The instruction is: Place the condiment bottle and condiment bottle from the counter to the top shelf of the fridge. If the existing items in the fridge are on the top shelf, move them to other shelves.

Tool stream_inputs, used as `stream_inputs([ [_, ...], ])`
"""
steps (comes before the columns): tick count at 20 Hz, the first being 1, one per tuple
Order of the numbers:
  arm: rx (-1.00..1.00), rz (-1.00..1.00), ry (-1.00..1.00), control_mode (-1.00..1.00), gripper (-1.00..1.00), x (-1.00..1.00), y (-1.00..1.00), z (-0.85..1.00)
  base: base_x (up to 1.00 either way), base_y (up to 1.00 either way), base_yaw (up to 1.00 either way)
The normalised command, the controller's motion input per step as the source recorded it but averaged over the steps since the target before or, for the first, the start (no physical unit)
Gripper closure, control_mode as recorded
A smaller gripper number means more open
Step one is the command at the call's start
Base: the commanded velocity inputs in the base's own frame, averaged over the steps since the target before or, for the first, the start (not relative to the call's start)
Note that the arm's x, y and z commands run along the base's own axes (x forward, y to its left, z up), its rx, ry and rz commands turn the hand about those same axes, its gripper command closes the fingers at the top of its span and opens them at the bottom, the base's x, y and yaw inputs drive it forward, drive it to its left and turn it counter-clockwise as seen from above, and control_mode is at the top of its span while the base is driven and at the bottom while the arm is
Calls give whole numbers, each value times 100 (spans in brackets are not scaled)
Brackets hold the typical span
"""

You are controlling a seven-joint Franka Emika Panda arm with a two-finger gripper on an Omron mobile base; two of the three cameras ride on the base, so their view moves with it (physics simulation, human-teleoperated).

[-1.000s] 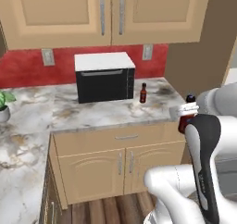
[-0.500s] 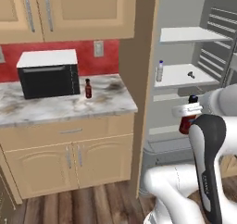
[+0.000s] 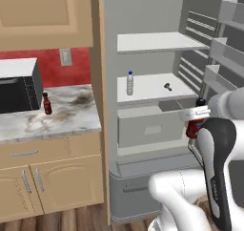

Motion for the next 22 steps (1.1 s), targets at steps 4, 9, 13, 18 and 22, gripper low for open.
stream_inputs([
  [4,0,0,0,100,100,0,0,0,87,-4,0],
  [9,0,0,0,100,100,0,0,0,90,0,0],
  [13,3,0,-33,-100,100,34,-7,69,19,-1,0],
  [18,8,0,-37,-100,100,58,-19,100,0,0,0],
  [22,4,0,-12,-100,100,100,-3,75,0,0,0],
])
